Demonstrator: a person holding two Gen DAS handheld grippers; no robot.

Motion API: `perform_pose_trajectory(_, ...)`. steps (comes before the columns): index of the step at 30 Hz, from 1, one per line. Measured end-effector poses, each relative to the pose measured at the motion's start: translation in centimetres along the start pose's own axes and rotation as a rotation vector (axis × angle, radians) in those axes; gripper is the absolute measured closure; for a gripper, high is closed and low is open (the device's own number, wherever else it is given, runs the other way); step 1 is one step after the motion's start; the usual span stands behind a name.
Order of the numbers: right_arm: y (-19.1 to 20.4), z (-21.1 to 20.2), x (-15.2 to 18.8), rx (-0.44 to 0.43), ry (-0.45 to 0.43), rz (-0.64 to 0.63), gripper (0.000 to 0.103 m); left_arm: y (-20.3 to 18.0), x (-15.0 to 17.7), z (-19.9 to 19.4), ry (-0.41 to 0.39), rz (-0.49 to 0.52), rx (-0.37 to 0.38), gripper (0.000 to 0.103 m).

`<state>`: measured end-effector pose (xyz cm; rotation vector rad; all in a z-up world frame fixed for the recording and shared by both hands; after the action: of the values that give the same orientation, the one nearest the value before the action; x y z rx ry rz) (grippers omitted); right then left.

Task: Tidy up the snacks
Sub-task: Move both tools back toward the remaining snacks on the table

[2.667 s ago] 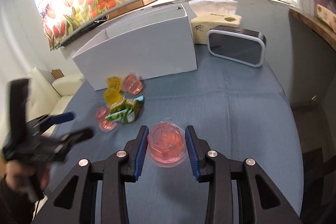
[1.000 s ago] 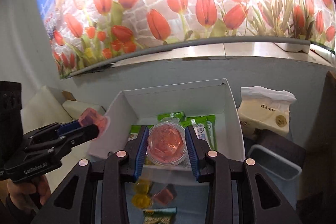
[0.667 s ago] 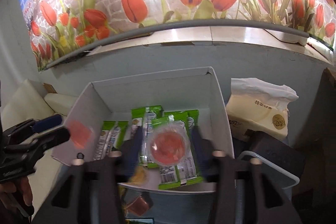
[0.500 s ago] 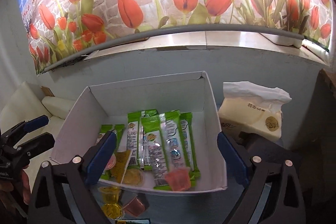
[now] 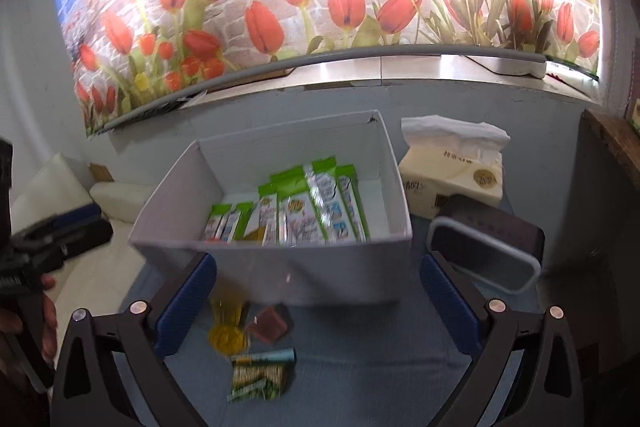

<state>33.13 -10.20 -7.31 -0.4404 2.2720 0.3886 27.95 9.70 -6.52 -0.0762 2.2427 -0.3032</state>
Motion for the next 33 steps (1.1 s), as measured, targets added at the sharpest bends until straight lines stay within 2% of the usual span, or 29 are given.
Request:
perform_pose_trajectory(6, 1.8, -1.3, 6.7, -0.004, 0.041, -0.037, 0.000, -2.2, 4.8, -3.4, 0.004, 0.006, 0.025, 0.000)
perform_pose_trajectory(12, 3.5, 1.0, 11.6, -0.035, 0.133, -0.035, 0.000, -3.1, 9.6, -5.6, 0.037, -0.023, 0.047, 0.000)
perform_pose_trajectory(16, 4.2, 3.2, 12.7, -0.022, 0.180, -0.052, 0.000, -3.2, 12.2, -6.8, 0.059, -0.035, 0.043, 0.000)
perform_pose_trajectory(23, 5.0, 6.3, 12.6, -0.002, 0.226, -0.046, 0.000, -2.3, 15.1, -7.4, 0.097, -0.070, 0.031, 0.000)
perform_pose_trajectory(25, 5.1, 7.0, 12.7, -0.006, 0.235, -0.046, 0.007, -1.9, 15.5, -7.3, 0.106, -0.082, 0.026, 0.000)
perform_pose_trajectory(27, 5.1, 7.7, 12.9, 0.015, 0.255, -0.066, 0.030, -1.5, 15.8, -7.3, 0.108, -0.091, 0.016, 0.000)
perform_pose_trajectory(28, 5.3, 8.0, 13.0, 0.022, 0.258, -0.081, 0.031, -1.4, 15.8, -7.2, 0.110, -0.093, 0.016, 0.000)
perform_pose_trajectory(29, 5.5, 7.9, 13.0, 0.019, 0.249, -0.097, 0.038, -1.3, 15.9, -7.2, 0.114, -0.096, 0.015, 0.000)
perform_pose_trajectory(30, 5.8, 7.7, 12.9, 0.010, 0.243, -0.116, 0.050, -1.2, 15.9, -7.1, 0.114, -0.098, 0.014, 0.000)
perform_pose_trajectory(33, 6.2, 7.1, 13.0, -0.018, 0.234, -0.130, 0.054, -1.2, 15.8, -6.7, 0.117, -0.097, 0.012, 0.000)
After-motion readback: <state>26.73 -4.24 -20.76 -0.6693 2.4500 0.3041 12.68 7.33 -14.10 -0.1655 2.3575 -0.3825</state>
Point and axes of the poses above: each gripper's, at about its wrist camera, not at the fingertips, and z roughly the way its jaws point, y to its left, x to its underside, the point moved 7 cm from there along z, roughly the way its jaws point, and after that the axes turned 2 degrees about x, right-handed, at the moved point
